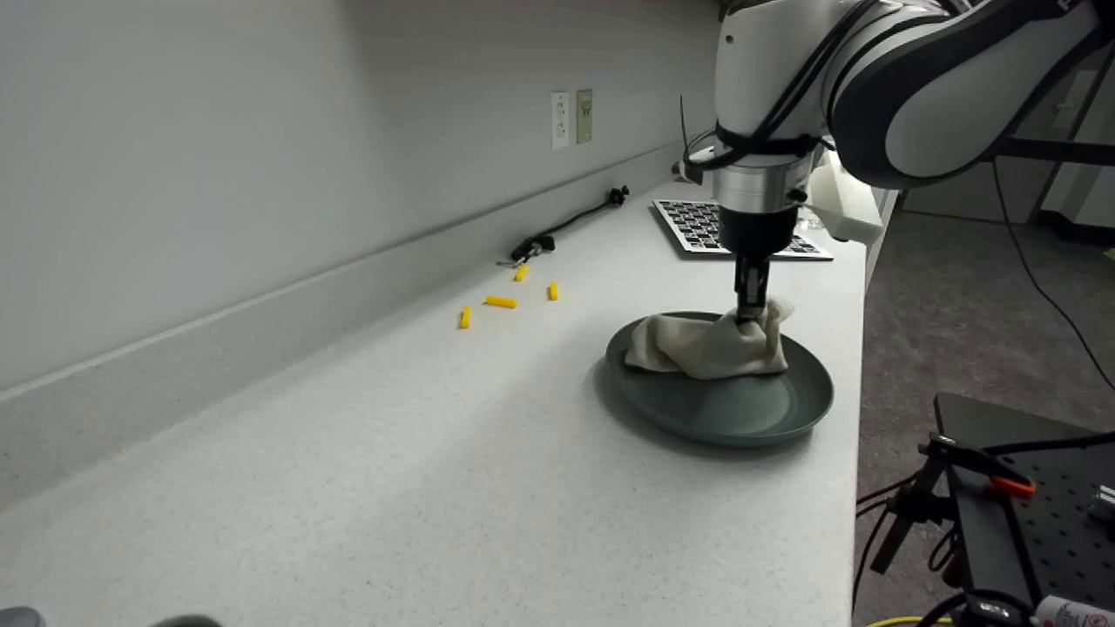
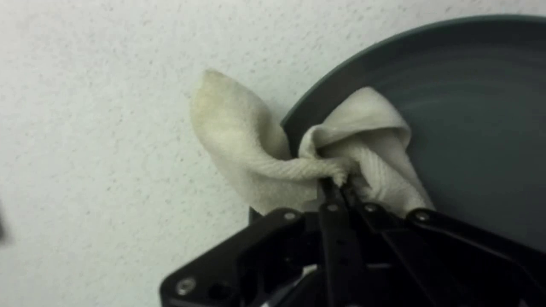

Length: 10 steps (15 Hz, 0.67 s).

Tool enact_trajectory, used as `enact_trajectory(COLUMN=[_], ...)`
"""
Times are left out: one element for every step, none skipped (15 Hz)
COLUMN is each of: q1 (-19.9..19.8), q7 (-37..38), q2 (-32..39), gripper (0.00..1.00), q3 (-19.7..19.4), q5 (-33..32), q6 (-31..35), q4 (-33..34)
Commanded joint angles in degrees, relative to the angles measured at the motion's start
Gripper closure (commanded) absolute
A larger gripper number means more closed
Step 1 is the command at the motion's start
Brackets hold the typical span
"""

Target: Take the cloth and wipe the plate

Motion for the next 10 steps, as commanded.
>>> enact_trajectory(q1=[1.05, 1.42, 1.83, 2.26, 2.61, 2.98, 3.28, 3.6, 3.82, 4.06], q7=[-6.27, -7.47, -8.72, -10.29, -11.6, -13.06, -14.29, -15.08, -15.75, -16.09], q2=[-1.93, -1.72, -1.46, -1.07, -0.65, 0.1, 0.68, 1.49, 2.03, 2.65], gripper=[0.99, 0.99, 0.99, 0.99, 0.99, 0.99, 0.99, 0.99, 0.99, 0.99], q3=[1.97, 2.61, 3.26, 3.96, 4.56, 5.15, 5.63, 6.09, 6.5, 6.9], q5=[7.86, 9.85, 11.93, 14.59, 17.26, 20.66, 23.59, 26.21, 28.24, 29.77], q6=[-4.56, -5.24, -5.75, -6.01, -6.31, -6.39, -6.61, -6.64, -6.5, -6.05], q4=[-0.9, -0.52, -0.04, 0.61, 1.32, 2.35, 3.29, 4.4, 5.26, 6.19])
